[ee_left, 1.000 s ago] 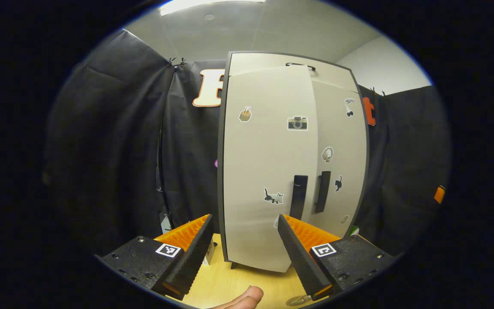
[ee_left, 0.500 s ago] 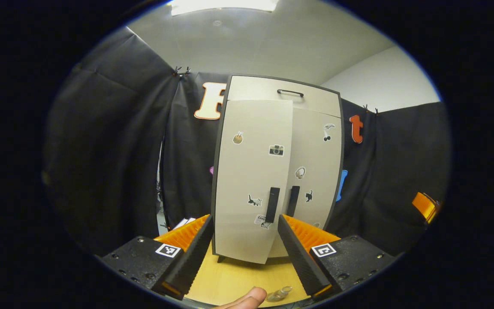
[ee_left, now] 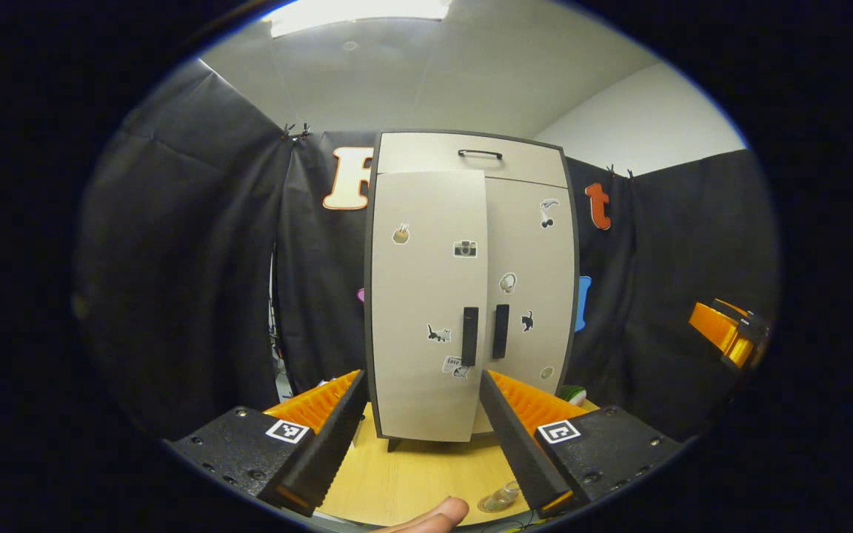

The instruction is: Grasp the bottle in the cabinet with the left hand and place it on the coaster, then close the right door with the right hand and the left door with the left hand.

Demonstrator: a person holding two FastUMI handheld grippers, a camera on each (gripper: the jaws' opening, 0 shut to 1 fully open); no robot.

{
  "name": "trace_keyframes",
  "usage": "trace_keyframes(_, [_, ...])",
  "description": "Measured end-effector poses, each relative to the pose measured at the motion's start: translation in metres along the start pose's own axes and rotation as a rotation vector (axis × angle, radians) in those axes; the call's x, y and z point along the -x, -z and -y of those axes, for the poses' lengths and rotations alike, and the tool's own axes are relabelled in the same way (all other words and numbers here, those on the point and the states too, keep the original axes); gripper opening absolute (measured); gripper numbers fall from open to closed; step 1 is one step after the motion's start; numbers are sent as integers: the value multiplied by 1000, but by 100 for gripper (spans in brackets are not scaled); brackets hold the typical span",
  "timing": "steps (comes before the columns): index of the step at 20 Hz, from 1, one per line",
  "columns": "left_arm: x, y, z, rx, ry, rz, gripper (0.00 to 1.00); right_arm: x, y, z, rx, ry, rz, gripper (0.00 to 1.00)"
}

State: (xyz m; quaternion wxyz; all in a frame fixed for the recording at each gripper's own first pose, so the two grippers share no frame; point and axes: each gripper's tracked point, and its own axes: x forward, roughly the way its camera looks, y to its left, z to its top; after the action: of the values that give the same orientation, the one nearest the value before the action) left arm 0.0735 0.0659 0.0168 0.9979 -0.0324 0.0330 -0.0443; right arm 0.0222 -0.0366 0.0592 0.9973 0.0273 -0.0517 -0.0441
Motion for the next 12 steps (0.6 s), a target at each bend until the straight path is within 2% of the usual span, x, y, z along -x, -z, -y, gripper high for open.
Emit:
trace_keyframes(4, [-6, -1, -7, -9, 5, 12, 96, -2, 18, -1, 85, 8, -16, 99])
trace_keyframes(5, [-7, -2, -10, -12, 7, 13, 99, -1, 23, -3, 101, 11, -18, 96])
trace_keyframes(6, [-7, 0, -12, -11, 13, 8, 96, 0, 23, -5, 110, 9, -9, 99])
trace_keyframes(7, [-8, 1, -13, -7, 23, 8, 99, 1, 25, -10, 111, -4, -4, 100])
trace_keyframes(8, [-7, 1, -15, -5, 33, 10, 96, 2, 27, -16, 106, -17, -3, 97])
trace_keyframes(10, [-4, 3, -20, -2, 45, 16, 97, 4, 30, -20, 107, -26, -9, 99])
trace_keyframes(12, [-2, 2, -28, 4, 45, 25, 96, 4, 32, -17, 131, -12, -11, 96])
